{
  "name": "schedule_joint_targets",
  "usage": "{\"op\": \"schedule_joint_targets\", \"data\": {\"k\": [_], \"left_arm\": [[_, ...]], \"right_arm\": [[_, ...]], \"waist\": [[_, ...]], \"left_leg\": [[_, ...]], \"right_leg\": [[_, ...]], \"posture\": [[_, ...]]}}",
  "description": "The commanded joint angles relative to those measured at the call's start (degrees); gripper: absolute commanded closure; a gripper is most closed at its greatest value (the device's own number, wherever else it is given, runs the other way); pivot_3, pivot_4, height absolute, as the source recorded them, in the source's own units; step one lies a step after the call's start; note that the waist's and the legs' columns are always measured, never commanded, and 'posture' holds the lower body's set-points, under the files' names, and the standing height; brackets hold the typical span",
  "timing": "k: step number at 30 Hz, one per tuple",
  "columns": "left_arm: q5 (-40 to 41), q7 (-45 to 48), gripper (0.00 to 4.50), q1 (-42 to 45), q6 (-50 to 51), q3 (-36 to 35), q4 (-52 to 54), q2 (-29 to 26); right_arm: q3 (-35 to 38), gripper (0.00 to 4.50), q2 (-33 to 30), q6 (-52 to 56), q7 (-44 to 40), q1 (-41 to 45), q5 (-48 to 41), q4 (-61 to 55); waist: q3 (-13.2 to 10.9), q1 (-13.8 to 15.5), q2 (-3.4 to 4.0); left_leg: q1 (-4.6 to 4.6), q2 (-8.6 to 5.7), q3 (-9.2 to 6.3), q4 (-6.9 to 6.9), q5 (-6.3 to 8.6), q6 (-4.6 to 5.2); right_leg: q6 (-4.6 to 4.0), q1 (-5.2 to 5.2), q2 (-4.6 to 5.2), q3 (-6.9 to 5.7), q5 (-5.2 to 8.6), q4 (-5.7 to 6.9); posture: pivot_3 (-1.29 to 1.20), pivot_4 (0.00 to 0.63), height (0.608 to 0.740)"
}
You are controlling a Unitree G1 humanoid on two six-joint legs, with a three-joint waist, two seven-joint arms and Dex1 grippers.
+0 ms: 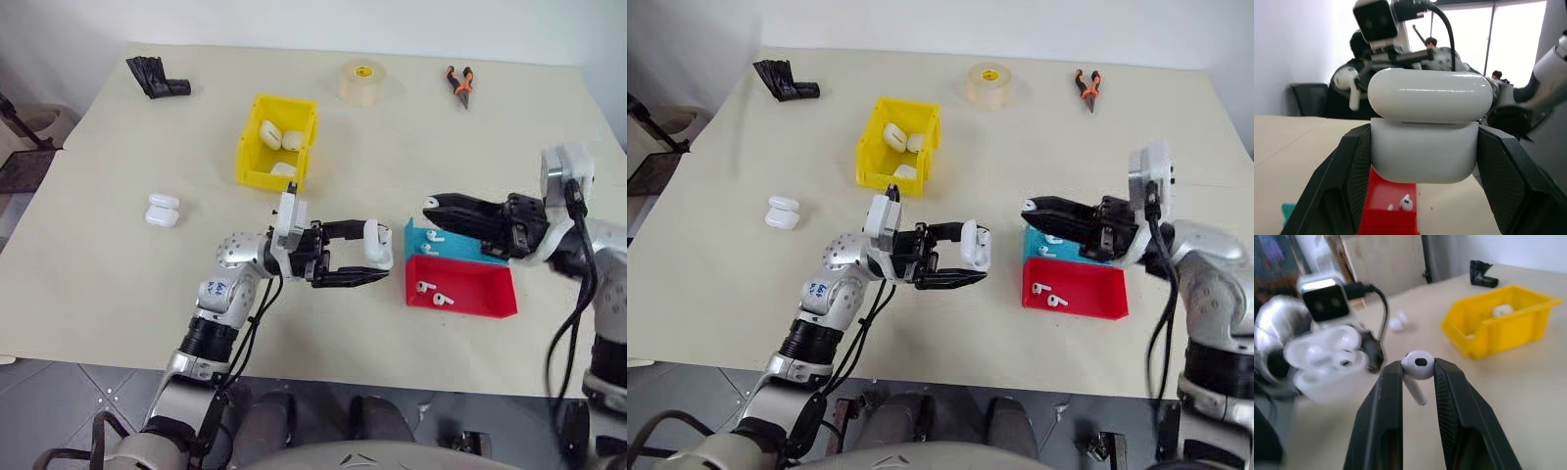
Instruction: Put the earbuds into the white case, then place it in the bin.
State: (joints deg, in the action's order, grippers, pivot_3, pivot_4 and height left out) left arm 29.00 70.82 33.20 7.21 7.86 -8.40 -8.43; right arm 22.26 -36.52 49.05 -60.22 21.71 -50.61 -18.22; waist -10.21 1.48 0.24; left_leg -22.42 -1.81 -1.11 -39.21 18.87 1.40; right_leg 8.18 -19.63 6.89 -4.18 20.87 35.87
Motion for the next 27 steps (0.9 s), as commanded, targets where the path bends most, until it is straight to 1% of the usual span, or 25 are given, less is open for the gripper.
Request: {"op": "schedule_joint_targets", "data": {"k": [1, 5, 11, 15, 20, 27], "left_arm": [[0.7, 0.4, 1.71, 1.0, 0.2, -0.3, -0.2, 0.0], [0.5, 0.5, 1.71, 1.5, 0.2, -0.1, -0.6, 0.0], [0.7, 0.8, 1.71, 1.9, 0.9, 0.1, -0.4, 0.0], [1.1, 0.8, 1.71, 1.9, 1.3, -0.1, 0.0, 0.3], [1.3, 0.5, 1.71, 1.8, 1.8, -0.4, 0.4, 0.4], [1.6, 0.3, 1.71, 1.9, 2.6, -0.9, 0.8, 0.5]], "right_arm": [[2.0, 3.98, 2.3, 4.4, 7.8, -2.3, -11.9, -8.7], [0.3, 3.98, 5.0, 3.6, 14.0, -5.3, -16.8, -13.3], [-1.8, 3.98, 5.0, 1.2, 16.6, -8.2, -17.9, -15.0], [-3.6, 3.98, 5.3, -0.9, 16.3, -10.8, -16.3, -14.8], [-6.7, 3.98, 4.2, -3.7, 14.3, -14.0, -12.6, -14.6], [-10.4, 3.98, 4.8, -7.9, 13.5, -15.2, -8.9, -14.0]], "waist": [[0.0, 0.0, 0.00], [0.0, -0.1, 0.00], [0.0, -0.1, 0.00], [0.0, -0.1, 0.00], [0.0, -0.1, 0.00], [0.0, -0.1, 0.00]], "left_leg": [[0.02, 0.02, -0.04, 0.00, 0.00, 0.00], [0.02, -0.01, -0.02, 0.01, 0.00, 0.00], [0.02, -0.04, -0.03, 0.01, 0.00, 0.01], [0.02, -0.04, -0.02, 0.02, 0.00, 0.01], [0.03, -0.04, -0.01, 0.02, 0.00, 0.01], [0.03, -0.04, -0.02, 0.03, 0.00, 0.01]], "right_leg": [[0.00, 0.01, -0.02, -0.02, 0.00, 0.02], [0.00, 0.01, -0.01, 0.02, 0.00, 0.02], [0.00, 0.02, -0.01, 0.04, 0.00, 0.02], [0.00, 0.02, -0.02, 0.04, 0.00, 0.02], [0.00, 0.02, -0.02, 0.07, 0.00, 0.02], [0.00, 0.02, -0.03, 0.07, 0.00, 0.02]], "posture": [[0.00, 0.150, 0.740], [0.00, 0.150, 0.740], [0.00, 0.150, 0.740], [0.00, 0.150, 0.740], [0.00, 0.150, 0.740], [0.00, 0.150, 0.740]]}}
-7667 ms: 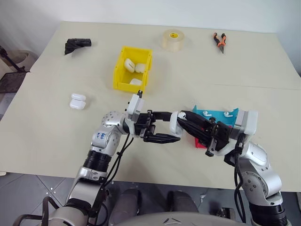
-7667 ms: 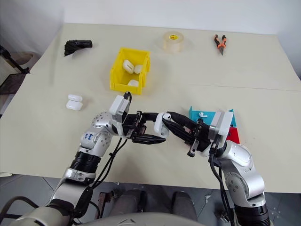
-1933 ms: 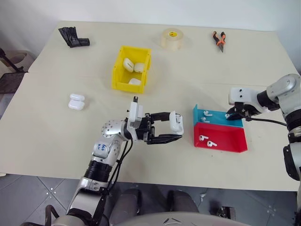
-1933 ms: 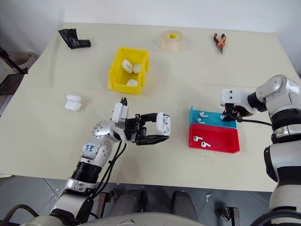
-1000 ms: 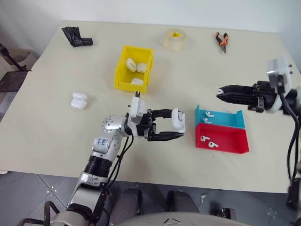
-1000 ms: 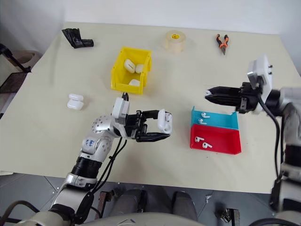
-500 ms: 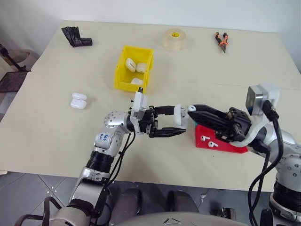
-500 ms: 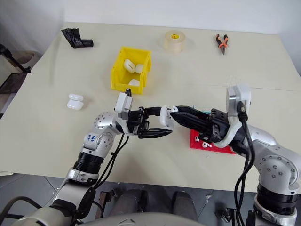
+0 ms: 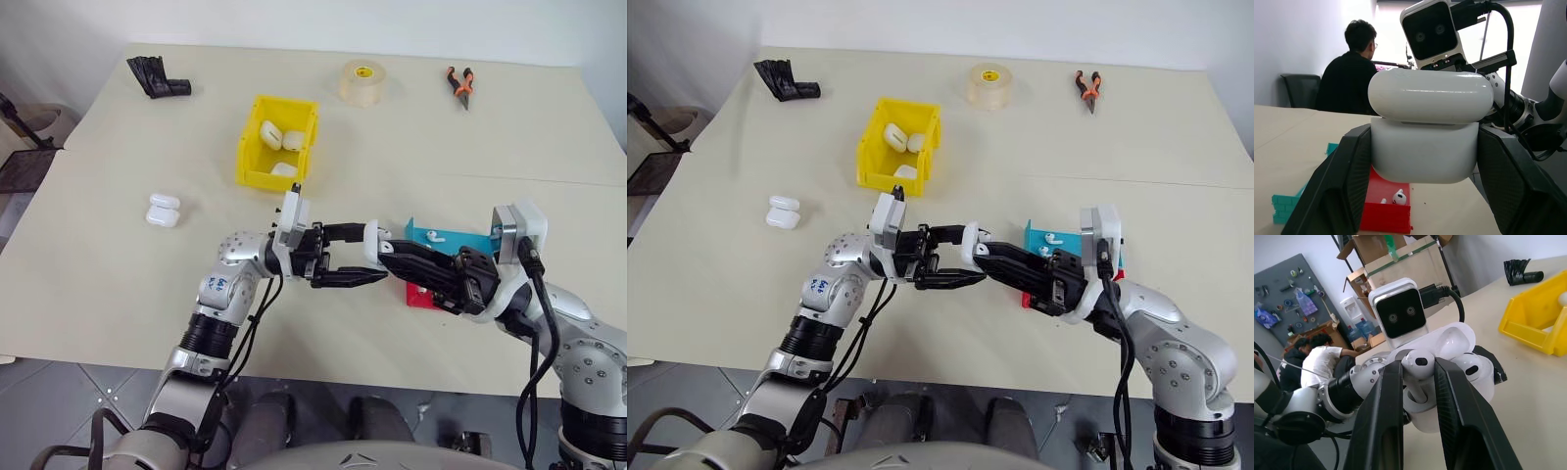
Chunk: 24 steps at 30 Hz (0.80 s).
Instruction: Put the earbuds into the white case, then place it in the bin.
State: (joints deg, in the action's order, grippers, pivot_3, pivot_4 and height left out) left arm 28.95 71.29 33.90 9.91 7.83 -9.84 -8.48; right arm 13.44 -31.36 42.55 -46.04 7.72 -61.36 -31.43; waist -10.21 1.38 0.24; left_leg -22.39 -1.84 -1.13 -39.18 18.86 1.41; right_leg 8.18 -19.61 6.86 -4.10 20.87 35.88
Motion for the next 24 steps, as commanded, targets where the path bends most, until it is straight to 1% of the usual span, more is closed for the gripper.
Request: {"op": "schedule_joint_targets", "data": {"k": [1, 5, 6, 7, 8, 9, 10, 11, 16, 17, 21, 22, 23, 24], "left_arm": [[1.8, -0.2, 1.71, 1.2, -0.1, -0.9, 2.2, 0.6], [2.1, -0.2, 1.71, 1.3, 0.2, -1.2, 2.4, 0.7], [2.2, -0.2, 1.71, 1.2, 0.3, -1.2, 2.5, 0.7], [2.3, -0.1, 1.71, 1.2, 0.5, -1.3, 2.7, 0.7], [2.4, -0.1, 1.71, 1.1, 0.6, -1.3, 2.8, 0.7], [2.4, 0.0, 1.71, 1.1, 0.6, -1.3, 2.9, 0.7], [2.4, 0.0, 1.71, 1.1, 0.7, -1.3, 2.9, 0.7], [2.4, 0.0, 1.71, 1.1, 0.7, -1.2, 2.9, 0.7], [2.5, 0.3, 1.71, 1.1, 1.0, -1.4, 3.1, 0.6], [2.3, 0.3, 1.71, 1.1, 1.0, -1.4, 3.0, 0.5], [-2.7, -1.8, 1.71, 2.6, -1.6, -0.8, 1.2, -1.5], [-5.5, -2.3, 1.71, 3.4, -2.8, 0.2, 0.2, -3.1], [-7.5, -2.7, 1.71, 4.1, -3.7, 0.9, -0.5, -4.1], [-12.3, -3.3, 1.71, 5.2, -7.3, 2.8, -2.0, -6.1]], "right_arm": [[-2.1, 3.98, -0.4, -2.1, -1.0, -1.6, 2.5, -0.8], [-3.4, 3.98, -0.8, -4.0, -1.4, -2.9, 4.4, -0.2], [-3.4, 3.98, -0.9, -4.2, -0.3, -3.1, 5.2, 0.1], [-3.3, 3.98, -1.6, -2.3, 0.8, -3.5, 3.4, 0.1], [-3.5, 3.98, -2.0, -2.4, 0.3, -3.5, 3.6, 0.1], [-3.5, 3.24, -2.1, -2.6, 0.5, -3.2, 3.7, 0.2], [-3.4, 3.02, -2.3, -2.6, 0.2, -2.8, 3.2, 0.2], [-3.4, 2.56, -2.8, -3.1, -0.2, -2.3, 3.5, 0.1], [-0.8, 1.03, -6.3, -3.0, -1.5, -0.4, 2.1, -0.2], [-0.3, 1.03, -6.7, -3.6, -1.4, -0.1, 2.5, 0.0], [2.6, 1.03, -9.7, -2.6, -1.4, 0.6, 0.7, 0.9], [3.3, 1.34, -10.9, -2.1, -1.7, 0.8, 0.5, 0.9], [3.8, 1.45, -11.8, -1.8, -1.9, 0.9, 0.3, 0.9], [3.8, 1.66, -13.1, -1.3, -1.9, 1.4, 0.6, 0.7]], "waist": [[0.0, 0.0, 0.00], [0.0, 0.0, 0.00], [0.0, 0.0, 0.00], [0.0, 0.0, 0.00], [0.0, 0.0, 0.00], [0.0, 0.0, 0.00], [0.0, 0.0, 0.00], [0.0, 0.0, 0.00], [0.0, 0.1, 0.00], [0.0, 0.1, 0.00], [0.0, 0.1, -0.01], [0.0, 0.1, -0.01], [0.0, 0.0, -0.01], [0.0, 0.0, 0.00]], "left_leg": [[0.00, 0.00, 0.00, 0.00, 0.00, 0.00], [0.00, 0.00, 0.00, 0.00, 0.00, 0.00], [0.00, 0.00, 0.00, 0.00, 0.00, 0.00], [0.00, 0.00, 0.00, 0.00, 0.00, 0.00], [0.00, 0.00, 0.00, 0.00, 0.00, 0.00], [0.00, 0.00, 0.00, 0.00, 0.00, 0.00], [0.00, 0.00, 0.00, 0.00, 0.00, 0.00], [0.00, 0.00, 0.00, 0.00, 0.00, 0.00], [0.00, 0.00, 0.00, 0.00, 0.00, 0.00], [0.00, 0.00, -0.01, 0.00, 0.00, 0.00], [0.00, -0.01, 0.00, 0.00, 0.00, 0.01], [0.00, -0.01, 0.01, 0.00, 0.00, 0.01], [0.00, 0.00, 0.01, 0.00, 0.00, 0.00], [0.00, 0.00, 0.02, 0.01, 0.00, 0.01]], "right_leg": [[0.00, 0.00, 0.00, 0.00, 0.00, 0.00], [0.00, 0.00, 0.00, 0.00, 0.00, 0.00], [0.00, 0.00, 0.00, 0.00, 0.00, 0.00], [0.00, 0.00, 0.00, 0.00, 0.00, 0.00], [0.00, 0.00, -0.01, 0.00, 0.00, 0.00], [0.00, 0.00, 0.00, 0.00, 0.00, 0.00], [0.00, 0.01, 0.00, 0.00, 0.00, 0.00], [0.00, 0.01, 0.00, 0.00, 0.00, -0.01], [0.00, 0.01, 0.01, 0.00, 0.00, -0.01], [0.00, 0.03, 0.01, -0.01, 0.00, -0.02], [0.00, 0.03, 0.02, -0.01, 0.00, -0.03], [0.00, 0.03, 0.01, -0.01, 0.00, -0.04], [0.00, 0.03, 0.00, -0.02, 0.00, -0.04], [0.00, 0.02, 0.00, -0.02, 0.00, -0.04]], "posture": [[0.00, 0.150, 0.740], [0.00, 0.150, 0.740], [0.00, 0.150, 0.740], [0.00, 0.150, 0.740], [0.00, 0.150, 0.740], [0.00, 0.150, 0.740], [0.00, 0.150, 0.740], [0.00, 0.150, 0.740], [0.00, 0.150, 0.740], [0.00, 0.150, 0.740], [0.00, 0.150, 0.740], [0.00, 0.150, 0.740], [0.00, 0.150, 0.740], [0.00, 0.150, 0.740]]}}
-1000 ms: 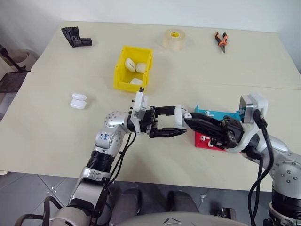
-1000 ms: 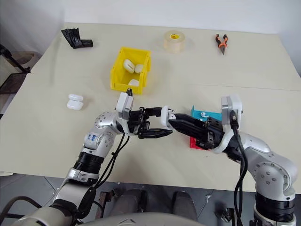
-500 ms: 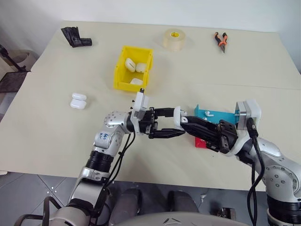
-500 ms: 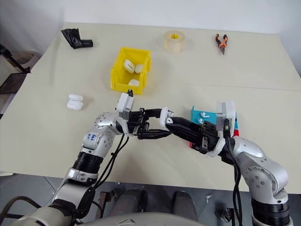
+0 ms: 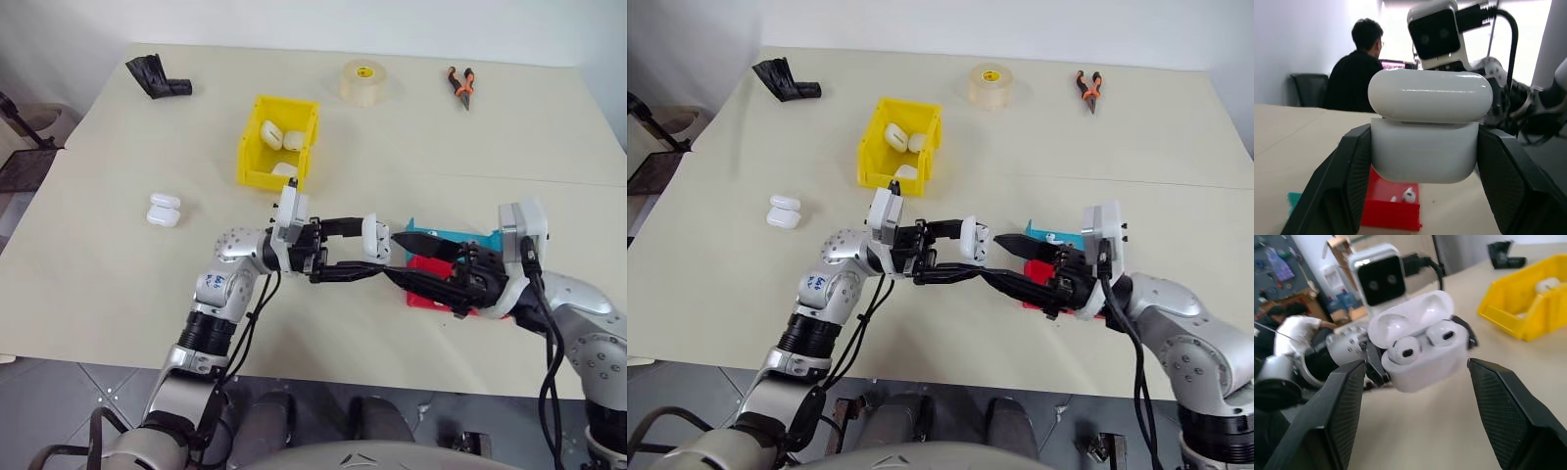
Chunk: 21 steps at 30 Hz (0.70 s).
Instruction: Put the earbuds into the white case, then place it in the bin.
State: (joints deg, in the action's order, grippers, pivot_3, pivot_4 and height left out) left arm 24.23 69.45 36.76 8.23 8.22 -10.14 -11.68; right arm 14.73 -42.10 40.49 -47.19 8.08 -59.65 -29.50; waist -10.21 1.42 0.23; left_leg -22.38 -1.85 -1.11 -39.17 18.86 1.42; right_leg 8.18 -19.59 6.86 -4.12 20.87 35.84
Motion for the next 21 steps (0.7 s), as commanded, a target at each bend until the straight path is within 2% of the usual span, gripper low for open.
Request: {"op": "schedule_joint_targets", "data": {"k": [1, 3, 8, 16, 21], "left_arm": [[-11.1, -1.7, 1.71, 3.3, -7.6, 4.1, -2.9, -4.7], [-14.7, -2.9, 1.71, 4.9, -8.2, 6.0, -4.7, -6.3], [-16.2, -2.8, 1.71, 6.3, -7.3, 8.0, -4.7, -5.9], [-15.1, -4.0, 1.71, 5.0, -4.8, 8.5, -1.2, -3.7], [-14.1, -3.9, 1.71, 3.8, -6.4, 7.7, -0.7, -3.5]], "right_arm": [[2.2, 1.97, -3.4, 0.8, -1.2, 1.6, -0.7, -1.5], [0.9, 2.66, -4.5, 1.0, -1.2, 3.1, 0.0, -2.0], [-3.9, 4.43, -3.9, 0.3, -1.3, 7.0, 2.7, -2.6], [-12.0, 4.47, -2.7, 1.3, 0.3, 10.4, 8.9, -0.2], [-11.8, 4.47, -2.5, 0.1, -1.0, 8.8, 12.3, 4.2]], "waist": [[0.0, 0.0, 0.00], [0.0, -0.1, 0.00], [0.0, 0.1, -0.01], [0.0, 0.0, -0.02], [0.0, 0.0, -0.02]], "left_leg": [[0.01, 0.00, 0.01, 0.02, 0.00, 0.00], [0.04, 0.00, 0.03, 0.04, 0.00, 0.00], [-0.01, 0.00, 0.00, 0.03, 0.00, 0.00], [-0.04, -0.02, -0.04, 0.01, 0.00, 0.01], [-0.04, -0.01, -0.03, 0.01, 0.00, 0.01]], "right_leg": [[0.00, 0.00, -0.01, 0.00, 0.00, 0.00], [0.00, 0.00, -0.01, -0.01, 0.00, 0.00], [0.00, -0.02, 0.00, -0.02, 0.00, 0.00], [0.00, -0.03, 0.03, -0.06, 0.00, 0.01], [0.00, -0.03, 0.03, -0.06, 0.00, 0.02]], "posture": [[0.00, 0.150, 0.740], [0.00, 0.150, 0.740], [0.00, 0.150, 0.740], [0.00, 0.150, 0.740], [0.00, 0.150, 0.740]]}}
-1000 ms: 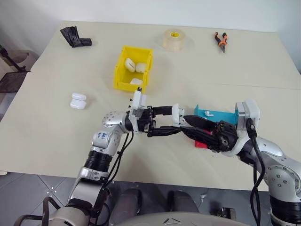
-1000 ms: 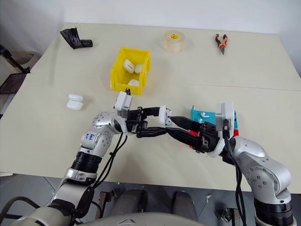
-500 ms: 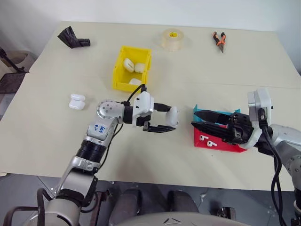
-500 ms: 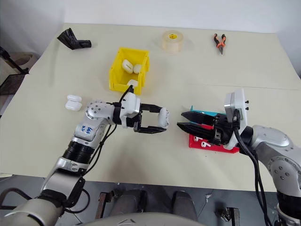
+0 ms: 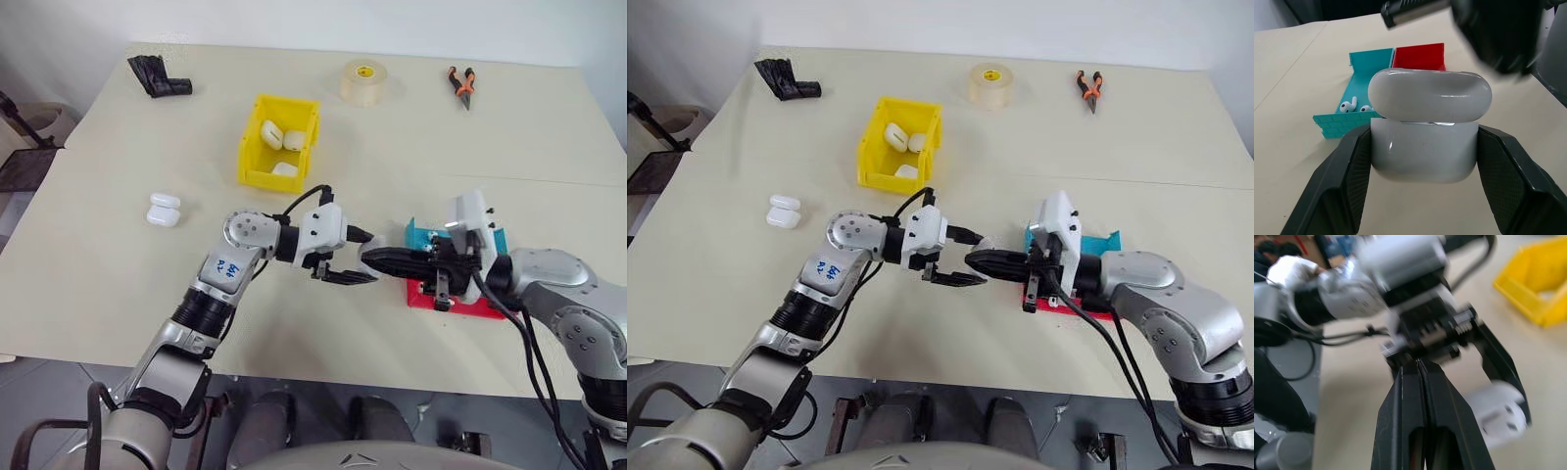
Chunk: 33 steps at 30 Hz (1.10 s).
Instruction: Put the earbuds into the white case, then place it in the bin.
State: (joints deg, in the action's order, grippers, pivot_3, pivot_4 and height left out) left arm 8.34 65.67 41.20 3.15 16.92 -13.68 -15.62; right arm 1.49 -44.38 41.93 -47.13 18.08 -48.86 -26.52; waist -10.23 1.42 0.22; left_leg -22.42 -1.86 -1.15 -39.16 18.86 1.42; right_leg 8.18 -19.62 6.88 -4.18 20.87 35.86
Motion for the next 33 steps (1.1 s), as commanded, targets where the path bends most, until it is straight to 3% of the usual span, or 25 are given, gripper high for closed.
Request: {"op": "schedule_joint_targets", "data": {"k": [1, 5, 13, 17, 20, 22, 24, 28, 33], "left_arm": [[2.2, 0.2, 1.71, -0.9, -1.2, -1.2, 3.0, 0.3], [2.6, 0.0, 1.71, -1.5, -1.7, -1.7, 3.1, 0.0], [8.0, -4.0, 1.71, -4.2, 3.7, -6.7, 6.4, 1.2], [9.7, -11.9, 1.71, -5.3, 7.4, -12.2, 8.6, 1.5], [5.0, -25.3, 1.71, -5.8, 6.5, -17.8, 7.7, 1.3], [5.3, -33.3, 1.71, -5.8, 9.2, -22.3, 7.0, 2.1], [3.2, -40.4, 1.71, -5.1, 12.4, -24.3, 6.3, 1.7], [2.2, -43.2, 1.71, 0.6, 9.1, -25.4, -2.2, 0.7], [-0.7, -43.8, 1.71, 14.8, -0.1, -24.3, -23.6, 0.7]], "right_arm": [[2.1, 4.47, -0.5, -1.8, -1.7, -1.9, 1.8, 1.7], [5.6, 4.47, -0.8, -2.3, -3.5, -5.6, 1.3, 3.0], [14.0, 4.47, 2.3, -15.2, -6.0, -13.4, 6.1, 3.4], [19.0, 3.29, 5.2, -22.1, -2.6, -15.2, 9.3, 2.1], [21.1, 2.28, 8.5, -28.3, 0.3, -19.3, 13.9, 0.4], [21.1, 2.01, 10.2, -29.6, 1.7, -21.9, 15.2, 0.1], [21.0, 1.39, 11.3, -30.3, 2.7, -23.0, 15.6, -0.4], [20.3, 0.03, 11.9, -31.0, 3.9, -22.8, 16.3, -0.3], [19.3, 0.01, 11.4, -30.2, 3.6, -21.2, 14.8, -0.1]], "waist": [[0.0, 0.0, 0.00], [0.0, 0.1, 0.00], [0.0, 0.0, 0.00], [0.0, 0.0, 0.00], [0.0, 0.0, 0.00], [0.0, 0.2, -0.02], [0.0, 0.1, -0.01], [0.0, 0.2, -0.02], [0.0, 0.5, -0.09]], "left_leg": [[0.00, 0.00, 0.01, 0.00, 0.00, 0.00], [-0.02, -0.03, -0.02, 0.00, 0.00, 0.01], [0.01, -0.03, 0.00, 0.00, -0.01, 0.02], [0.03, -0.01, 0.00, 0.00, -0.02, 0.01], [0.03, -0.01, 0.01, 0.02, -0.02, 0.01], [0.06, -0.03, 0.03, 0.01, -0.02, 0.01], [0.05, -0.04, -0.07, 0.03, -0.02, 0.01], [0.12, -0.07, 0.02, 0.02, -0.04, -0.02], [0.08, -0.17, -0.02, 0.02, -0.06, -0.04]], "right_leg": [[0.00, -0.01, 0.00, 0.00, 0.00, 0.00], [0.00, 0.00, 0.03, -0.02, 0.00, 0.01], [0.00, 0.02, 0.05, -0.03, 0.00, 0.02], [0.00, 0.02, 0.03, -0.02, 0.00, 0.03], [0.00, 0.01, 0.04, 0.01, 0.00, 0.03], [0.02, 0.02, 0.04, 0.02, -0.01, 0.05], [0.02, 0.02, 0.03, 0.00, -0.01, 0.08], [0.03, 0.03, 0.03, 0.04, -0.01, 0.11], [0.06, 0.01, 0.04, 0.03, -0.03, 0.10]], "posture": [[0.00, 0.150, 0.740], [0.00, 0.150, 0.740], [0.00, 0.150, 0.740], [0.00, 0.150, 0.740], [0.00, 0.150, 0.740], [0.00, 0.150, 0.740], [0.00, 0.150, 0.740], [0.00, 0.150, 0.740], [0.00, 0.150, 0.740]]}}
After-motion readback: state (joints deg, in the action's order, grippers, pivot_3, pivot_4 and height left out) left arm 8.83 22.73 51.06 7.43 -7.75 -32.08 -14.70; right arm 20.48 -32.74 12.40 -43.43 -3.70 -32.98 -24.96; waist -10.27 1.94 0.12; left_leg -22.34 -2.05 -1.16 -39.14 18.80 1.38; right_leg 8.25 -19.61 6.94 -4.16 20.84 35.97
